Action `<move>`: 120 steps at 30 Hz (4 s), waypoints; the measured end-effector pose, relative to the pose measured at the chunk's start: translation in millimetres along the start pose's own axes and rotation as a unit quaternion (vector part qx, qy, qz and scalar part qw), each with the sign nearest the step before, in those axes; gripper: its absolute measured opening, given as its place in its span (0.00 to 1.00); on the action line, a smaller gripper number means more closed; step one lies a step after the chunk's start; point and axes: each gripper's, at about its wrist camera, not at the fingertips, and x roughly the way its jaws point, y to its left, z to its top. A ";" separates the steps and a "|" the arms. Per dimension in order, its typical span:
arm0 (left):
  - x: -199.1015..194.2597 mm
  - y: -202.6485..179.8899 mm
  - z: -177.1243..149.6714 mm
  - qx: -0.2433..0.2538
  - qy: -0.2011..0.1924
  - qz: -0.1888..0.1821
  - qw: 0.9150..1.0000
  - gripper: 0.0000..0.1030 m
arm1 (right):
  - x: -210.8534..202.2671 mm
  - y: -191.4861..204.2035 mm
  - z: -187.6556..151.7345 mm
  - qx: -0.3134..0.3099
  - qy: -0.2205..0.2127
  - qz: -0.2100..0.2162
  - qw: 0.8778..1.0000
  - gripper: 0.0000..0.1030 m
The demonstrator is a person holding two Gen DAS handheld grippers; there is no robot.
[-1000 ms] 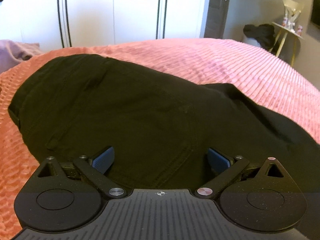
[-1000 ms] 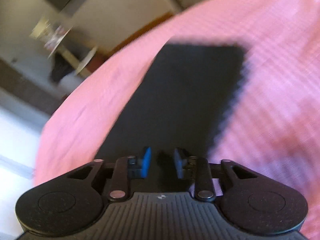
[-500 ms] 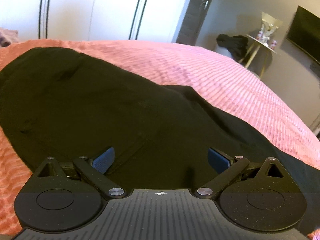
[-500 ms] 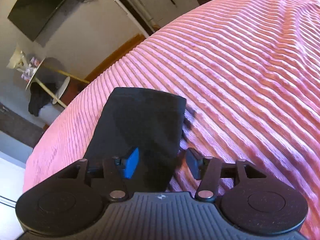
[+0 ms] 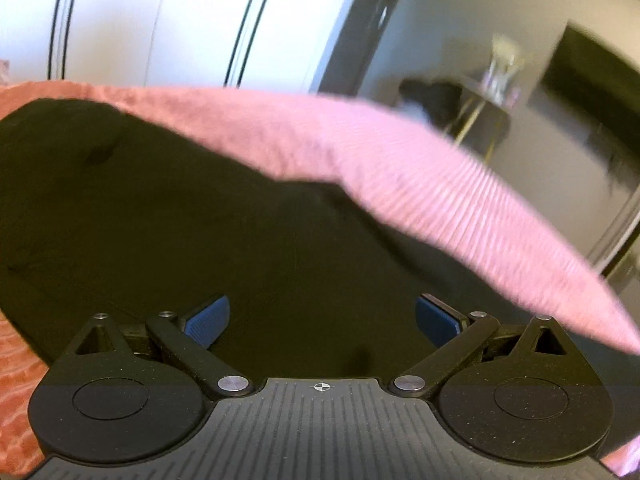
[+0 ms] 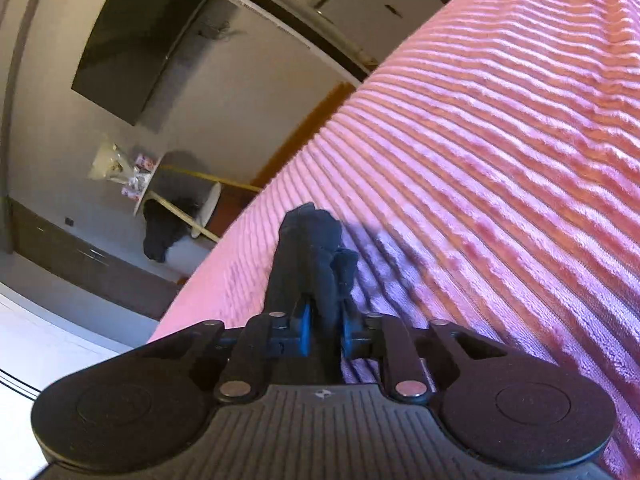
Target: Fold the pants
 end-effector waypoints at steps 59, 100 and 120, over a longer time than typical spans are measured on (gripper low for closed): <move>22.6 -101.3 -12.9 -0.014 0.142 -0.194 0.971 0.99 | 15.3 169.9 -188.6 -0.347 0.170 -0.076 0.919 0.48; 18.5 -80.9 -9.0 -0.041 0.135 -0.210 0.967 0.10 | -3.3 165.3 -182.7 -0.239 0.248 0.147 0.927 0.82; 31.2 -21.8 -27.9 -0.138 0.106 -0.180 0.968 0.46 | 102.6 227.7 -270.9 -0.398 0.170 -0.013 0.901 0.20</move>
